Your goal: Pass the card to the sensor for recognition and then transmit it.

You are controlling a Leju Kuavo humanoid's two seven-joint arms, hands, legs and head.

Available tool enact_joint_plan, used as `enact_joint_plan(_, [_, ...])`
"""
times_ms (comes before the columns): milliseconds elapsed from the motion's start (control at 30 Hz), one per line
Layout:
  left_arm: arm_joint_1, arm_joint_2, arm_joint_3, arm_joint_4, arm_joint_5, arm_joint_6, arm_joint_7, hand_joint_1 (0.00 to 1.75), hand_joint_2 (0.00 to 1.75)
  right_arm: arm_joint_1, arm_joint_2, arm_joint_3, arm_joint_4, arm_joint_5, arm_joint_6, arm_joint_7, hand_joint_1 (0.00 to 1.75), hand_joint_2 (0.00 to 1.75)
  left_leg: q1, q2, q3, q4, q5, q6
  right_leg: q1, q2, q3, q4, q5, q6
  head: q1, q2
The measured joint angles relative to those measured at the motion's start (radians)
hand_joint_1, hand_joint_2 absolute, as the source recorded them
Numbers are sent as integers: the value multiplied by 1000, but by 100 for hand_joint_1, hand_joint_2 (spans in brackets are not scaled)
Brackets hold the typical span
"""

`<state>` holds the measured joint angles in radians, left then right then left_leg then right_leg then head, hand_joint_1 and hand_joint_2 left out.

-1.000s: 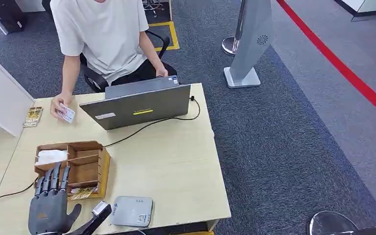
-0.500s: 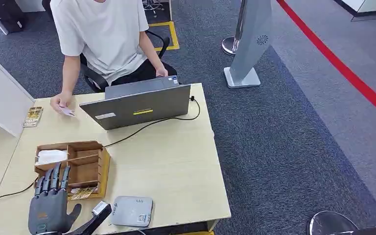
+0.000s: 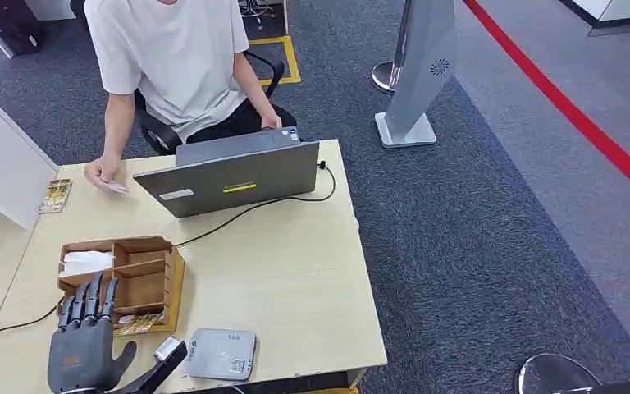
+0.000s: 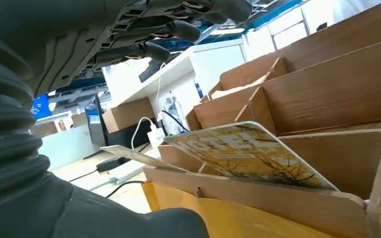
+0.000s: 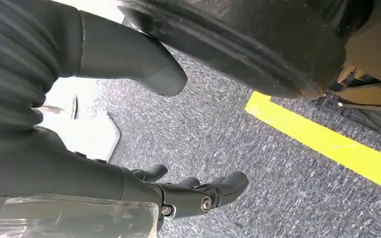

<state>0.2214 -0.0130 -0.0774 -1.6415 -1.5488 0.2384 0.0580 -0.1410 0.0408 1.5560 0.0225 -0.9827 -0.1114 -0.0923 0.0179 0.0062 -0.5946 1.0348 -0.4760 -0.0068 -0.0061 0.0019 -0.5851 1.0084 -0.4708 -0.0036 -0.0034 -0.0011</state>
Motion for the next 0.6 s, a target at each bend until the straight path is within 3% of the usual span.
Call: enact_joint_plan(600, [-4, -1, 0, 0, 0, -7, -2, 0, 175, -4, 0, 0, 0, 6, 2, 0, 0, 175, 0, 0, 0, 0, 0, 0, 0, 0, 0, 0, 0, 0, 0, 0])
